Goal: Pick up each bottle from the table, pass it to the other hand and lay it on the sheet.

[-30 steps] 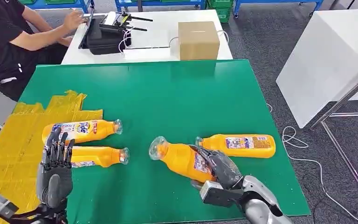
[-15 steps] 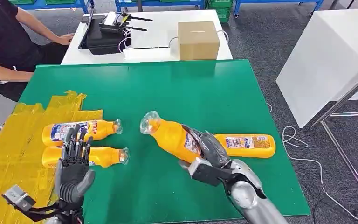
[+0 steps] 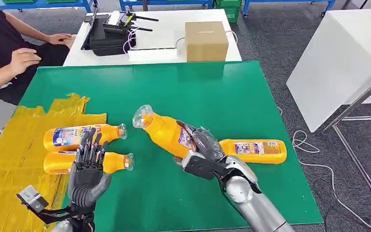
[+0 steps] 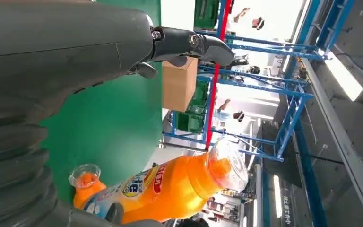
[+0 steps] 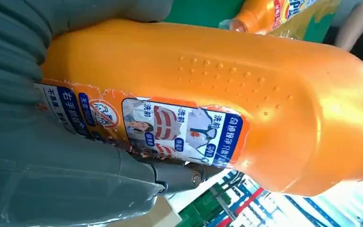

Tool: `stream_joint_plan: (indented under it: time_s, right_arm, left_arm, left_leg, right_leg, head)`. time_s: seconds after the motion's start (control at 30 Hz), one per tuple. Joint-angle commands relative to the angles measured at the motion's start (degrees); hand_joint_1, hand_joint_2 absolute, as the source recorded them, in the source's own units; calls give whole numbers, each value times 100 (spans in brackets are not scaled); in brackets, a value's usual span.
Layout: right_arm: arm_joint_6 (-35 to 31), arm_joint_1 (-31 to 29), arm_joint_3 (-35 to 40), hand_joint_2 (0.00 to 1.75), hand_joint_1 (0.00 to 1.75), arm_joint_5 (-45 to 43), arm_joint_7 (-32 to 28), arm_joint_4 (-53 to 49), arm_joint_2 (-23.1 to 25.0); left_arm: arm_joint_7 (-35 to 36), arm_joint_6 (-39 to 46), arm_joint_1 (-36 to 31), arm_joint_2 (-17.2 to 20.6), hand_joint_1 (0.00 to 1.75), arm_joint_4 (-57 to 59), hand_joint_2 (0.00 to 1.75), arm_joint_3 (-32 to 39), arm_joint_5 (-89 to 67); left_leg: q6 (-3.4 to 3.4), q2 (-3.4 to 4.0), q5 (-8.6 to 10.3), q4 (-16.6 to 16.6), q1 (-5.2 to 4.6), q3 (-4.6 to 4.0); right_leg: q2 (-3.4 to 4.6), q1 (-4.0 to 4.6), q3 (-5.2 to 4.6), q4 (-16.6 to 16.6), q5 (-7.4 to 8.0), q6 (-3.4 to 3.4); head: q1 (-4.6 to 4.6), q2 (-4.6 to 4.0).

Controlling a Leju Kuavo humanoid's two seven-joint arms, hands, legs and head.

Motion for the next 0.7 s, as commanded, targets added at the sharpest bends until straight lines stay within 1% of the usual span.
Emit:
stream_joint_plan:
  time_s: [0.03,0.1,0.2,0.27,0.43,0.47,0.5,0.53,0.57,0.6,0.7]
  right_arm:
    - [2,-391,179,175,175,-32,21,451,20]
    - [32,-681,384,175,175,-26,39,742,278]
    - [45,-1007,728,175,175,-78,114,1125,603]
    - [37,-1082,856,175,175,-100,143,1243,705]
    - [49,-1080,1170,175,175,-146,137,1485,932]
    - [399,-881,1571,175,175,-136,-261,1332,1069]
    - [282,-720,1902,175,175,-26,-122,1198,1188]
    - [186,-710,2093,175,175,-53,-9,1175,1228]
    - [148,-719,2177,175,175,-99,31,1181,1257]
    - [121,-790,2247,175,175,-194,76,1230,1278]
    - [91,-923,2327,175,175,-371,87,1368,1277]
  left_arm:
    - [75,-38,-179,104,0,375,175,-133,69]
    - [155,-116,-299,77,0,535,175,-185,169]
    - [235,-188,-470,62,0,839,175,-262,311]
    - [229,-206,-511,54,0,937,175,-264,344]
    - [254,-270,-574,32,0,1098,175,-253,480]
    - [188,-144,-519,20,0,1110,175,-1,706]
    - [192,-259,-479,68,0,1122,175,121,812]
    - [223,-368,-471,57,0,1147,175,188,829]
    - [233,-405,-474,40,0,1162,175,205,825]
    - [247,-443,-497,18,0,1204,175,196,805]
    - [262,-490,-550,-27,0,1276,175,128,784]
  left_leg:
    - [-7,2,-1,-9,10,16]
    - [-6,1,-1,-7,7,10]
    - [-8,24,-2,-4,4,6]
    - [-4,20,1,-8,-2,6]
    - [-10,10,2,-11,9,18]
    - [-6,7,3,-9,5,13]
    - [-9,19,-1,-15,11,24]
    - [-9,24,-2,-18,7,27]
    - [-7,19,0,-14,7,15]
    - [-11,33,-4,-21,13,30]
    - [-10,11,0,-14,12,19]
  right_leg:
    - [0,10,18,-15,4,4]
    - [-1,6,13,-10,2,2]
    - [23,3,2,-2,7,0]
    - [16,-2,-1,-1,4,0]
    - [6,15,11,-11,3,2]
    - [4,12,6,-5,1,2]
    - [15,18,14,-12,2,3]
    - [21,14,14,-8,0,1]
    - [18,13,6,-3,1,0]
    - [31,19,15,-11,1,0]
    - [6,18,9,-6,-2,3]
  head:
    - [0,0]
    - [2,0]
    - [2,0]
    - [0,0]
    - [2,0]
    - [2,0]
    - [0,0]
    - [2,0]
    - [2,0]
    - [2,0]
    - [0,0]
